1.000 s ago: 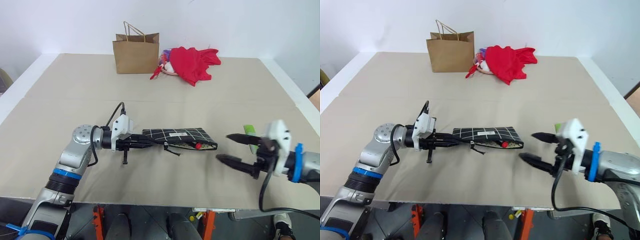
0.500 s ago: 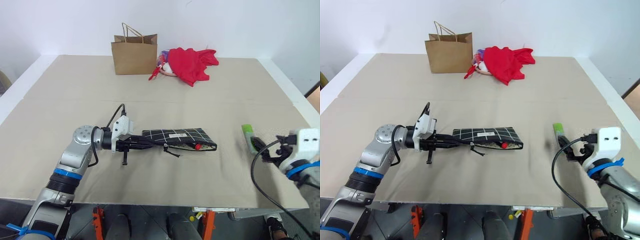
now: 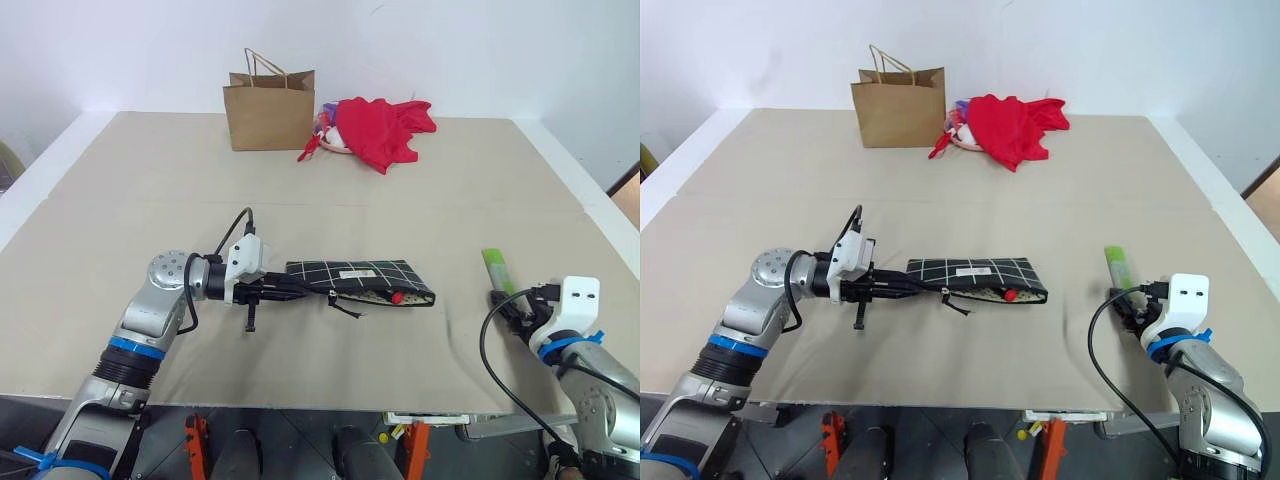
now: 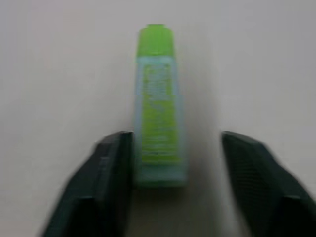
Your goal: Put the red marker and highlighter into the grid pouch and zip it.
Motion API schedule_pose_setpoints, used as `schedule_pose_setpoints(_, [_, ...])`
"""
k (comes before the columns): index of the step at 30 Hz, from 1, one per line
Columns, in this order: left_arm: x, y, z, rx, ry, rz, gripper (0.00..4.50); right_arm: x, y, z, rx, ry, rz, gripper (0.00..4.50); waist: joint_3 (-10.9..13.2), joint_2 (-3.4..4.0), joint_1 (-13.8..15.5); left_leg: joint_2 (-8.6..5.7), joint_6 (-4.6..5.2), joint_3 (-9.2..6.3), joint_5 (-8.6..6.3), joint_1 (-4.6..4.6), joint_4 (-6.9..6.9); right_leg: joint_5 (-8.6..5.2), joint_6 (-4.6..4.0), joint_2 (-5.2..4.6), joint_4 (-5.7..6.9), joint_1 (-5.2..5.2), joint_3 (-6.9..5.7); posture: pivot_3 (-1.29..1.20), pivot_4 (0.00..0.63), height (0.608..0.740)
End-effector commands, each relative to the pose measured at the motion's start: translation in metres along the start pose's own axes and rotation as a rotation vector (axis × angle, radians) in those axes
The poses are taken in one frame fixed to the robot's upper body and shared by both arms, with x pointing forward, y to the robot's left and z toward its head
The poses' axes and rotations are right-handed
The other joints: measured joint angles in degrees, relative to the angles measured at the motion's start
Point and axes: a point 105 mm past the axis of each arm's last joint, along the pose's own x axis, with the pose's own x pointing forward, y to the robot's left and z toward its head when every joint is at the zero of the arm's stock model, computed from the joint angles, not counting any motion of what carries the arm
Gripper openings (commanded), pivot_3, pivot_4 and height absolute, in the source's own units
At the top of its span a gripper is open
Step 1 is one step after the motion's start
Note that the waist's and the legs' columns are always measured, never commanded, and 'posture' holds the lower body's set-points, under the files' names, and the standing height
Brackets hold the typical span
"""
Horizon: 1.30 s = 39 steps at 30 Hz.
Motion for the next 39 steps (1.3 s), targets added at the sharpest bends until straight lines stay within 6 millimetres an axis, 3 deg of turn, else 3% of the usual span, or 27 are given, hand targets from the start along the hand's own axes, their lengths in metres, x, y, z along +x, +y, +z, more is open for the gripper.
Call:
schedule_pose_setpoints(1, [-0.001, 0.001, 0.011, 0.060, -0.008, -0.008, 0.00, 0.003, -0.001, -0.010, -0.015, 0.042, 0.002, 1.30, 0.00, 0.00, -0.03, 0.00, 0.00, 0.00, 0.00, 0.00, -0.01, 0.00, 0.00, 0.01, 0.00, 0.00, 0.00, 0.00, 0.150, 0.740])
schedule_pose_setpoints(2, [-0.001, 0.002, 0.011, 0.062, -0.007, -0.008, 0.00, 0.004, -0.001, -0.012, -0.012, 0.051, 0.002, 1.01, 0.00, 0.00, -0.04, 0.01, 0.00, 0.00, 0.00, 0.00, -0.02, 0.00, 0.00, 0.01, 0.00, 0.00, 0.00, 0.00, 0.150, 0.740])
schedule_pose_setpoints(7, [-0.002, 0.003, 0.011, 0.067, -0.004, -0.005, 0.00, 0.002, 0.011, -0.009, -0.127, 0.053, 0.057, 1.01, -0.03, -0.05, -0.08, 0.01, 0.00, 0.00, 0.00, 0.01, -0.01, 0.01, 0.00, 0.01, 0.00, 0.01, 0.00, 0.00, 0.150, 0.740])
schedule_pose_setpoints(9, [-0.003, 0.004, 0.012, 0.065, -0.006, 0.000, 0.00, 0.000, 0.018, 0.009, -0.177, -0.006, 0.105, 1.01, -0.03, -0.05, -0.08, 0.01, 0.00, 0.00, 0.00, 0.02, -0.01, 0.00, 0.00, 0.01, 0.00, 0.00, 0.00, 0.00, 0.150, 0.740])
schedule_pose_setpoints(12, [-0.003, 0.005, 0.012, 0.062, -0.007, -0.003, 0.00, -0.011, 0.038, 0.058, -0.275, -0.145, 0.269, 1.01, 0.04, 0.07, -0.19, 0.01, 0.00, 0.01, 0.00, 0.00, -0.04, -0.01, -0.01, 0.01, 0.00, -0.04, 0.03, 0.00, 0.150, 0.740])
schedule_pose_setpoints(15, [-0.002, 0.004, 0.011, 0.058, -0.008, -0.017, 0.00, -0.033, 0.065, 0.102, -0.385, -0.236, 0.492, 1.01, 0.15, 0.34, -0.20, -0.06, 0.00, 0.03, 0.00, -0.05, -0.07, -0.03, 0.03, -0.03, 0.00, -0.08, 0.08, 0.00, 0.150, 0.740])
schedule_pose_setpoints(18, [-0.001, 0.003, 0.011, 0.055, -0.012, -0.024, 0.00, -0.064, 0.102, 0.120, -0.444, -0.228, 0.774, 1.01, 0.14, 0.29, -0.16, -0.05, 0.01, 0.02, -0.01, -0.04, -0.10, -0.05, 0.04, -0.02, 0.00, -0.09, 0.06, 0.00, 0.150, 0.740])
schedule_pose_setpoints(21, [0.000, 0.003, 0.011, 0.053, -0.015, -0.027, 0.00, -0.085, 0.124, 0.108, -0.500, -0.100, 0.952, 1.01, 0.14, 0.13, 0.04, 0.00, 0.03, -0.05, -0.03, -0.05, -0.17, -0.18, -0.01, 0.01, -0.01, -0.05, -0.03, 0.00, 0.150, 0.740])
schedule_pose_setpoints(24, [0.002, 0.003, 0.012, 0.051, -0.025, -0.030, 0.00, -0.098, 0.132, 0.090, -0.514, 0.035, 1.057, 1.01, 0.16, 0.08, 0.39, -0.06, 0.04, -0.05, -0.06, -0.16, -0.15, -0.28, 0.05, -0.06, -0.04, -0.07, -0.03, 0.00, 0.150, 0.740])
schedule_pose_setpoints(32, [0.005, 0.001, 0.015, 0.049, -0.038, -0.031, 0.00, -0.093, 0.129, 0.071, -0.498, 0.122, 1.052, 1.01, 0.19, 0.03, 0.38, -0.25, 0.02, -0.05, -0.06, -0.24, -0.04, -0.25, 0.16, -0.25, -0.09, -0.10, -0.03, 0.00, 0.150, 0.740])
schedule_pose_setpoints(39, [0.004, 0.002, 0.016, 0.049, -0.035, -0.022, 0.00, -0.102, 0.125, 0.060, -0.489, 0.188, 1.096, 1.01, 0.19, 0.03, 0.39, -0.26, 0.02, -0.05, -0.05, -0.25, -0.04, -0.25, 0.18, -0.26, -0.09, -0.10, -0.03, 0.00, 0.150, 0.740])
